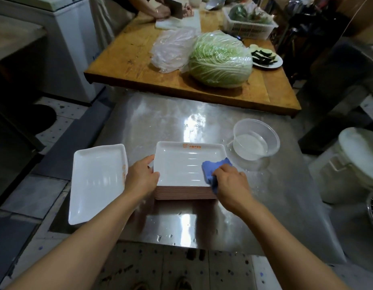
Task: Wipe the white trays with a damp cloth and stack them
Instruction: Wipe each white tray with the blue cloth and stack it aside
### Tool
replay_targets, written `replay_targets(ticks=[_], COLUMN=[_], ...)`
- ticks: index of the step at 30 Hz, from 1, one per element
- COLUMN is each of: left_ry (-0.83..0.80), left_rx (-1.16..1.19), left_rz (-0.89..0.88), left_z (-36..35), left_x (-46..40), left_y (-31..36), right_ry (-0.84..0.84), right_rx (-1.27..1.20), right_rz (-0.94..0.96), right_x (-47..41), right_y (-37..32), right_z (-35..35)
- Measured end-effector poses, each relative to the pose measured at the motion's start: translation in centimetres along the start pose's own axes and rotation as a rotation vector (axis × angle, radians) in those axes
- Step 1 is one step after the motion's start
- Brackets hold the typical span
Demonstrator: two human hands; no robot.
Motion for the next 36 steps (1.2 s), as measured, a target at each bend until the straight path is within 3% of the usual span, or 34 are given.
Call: replay_targets(ticks=[6,10,16,20,30,33,36], left_ry=[0.025,0.017,0.019,0.020,0.021,0.008,0.086], left_rx=[-0.008,-0.023,-0.035,-0.069,-0.175,-0.283,-0.496], left_rz=[-0.016,-0.028,-0.009,-0.015,-0.013,0.006,-0.035], left_z=[-0.2,-0.4,-0.6,-0.5,-0.6,-0.7,-0.7], left_x=[-0.2,-0.4,-0.2,-0.1,0.3,0.3,1.1], left_y=[-0.5,-0.7,-0.6,-0.1,0.3,0.6,1.7], right_ry=[0.044,0.039,-0.043,-0.132,-0.046,-0.021,0.100], right_rx=[0.069,-0.118,-0.233,-0.283,0.092,0.031,-0.252], right_rz=[0.010,0.002,0.203,0.268,0.129,0.086,-0.054], right_x=[-4.3,-5.8,-4.6,-2.6,1.8,1.9,2.4], right_y=[0.1,-1.2,-5.9,-5.2,1.3,2.0,3.4], right_z=[-0.2,-0.4,-1.5,-1.3,0.5,1.2,2.0])
Point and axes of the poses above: each hand's wrist, its own x-axis away from the middle knuckle, its own z-axis out of the back of the hand, y = z × x, the point moved 3 cm from there along -x, towards the middle knuckle, and after that the axes turned 7 degrees about -z, right-handed, at the moved point
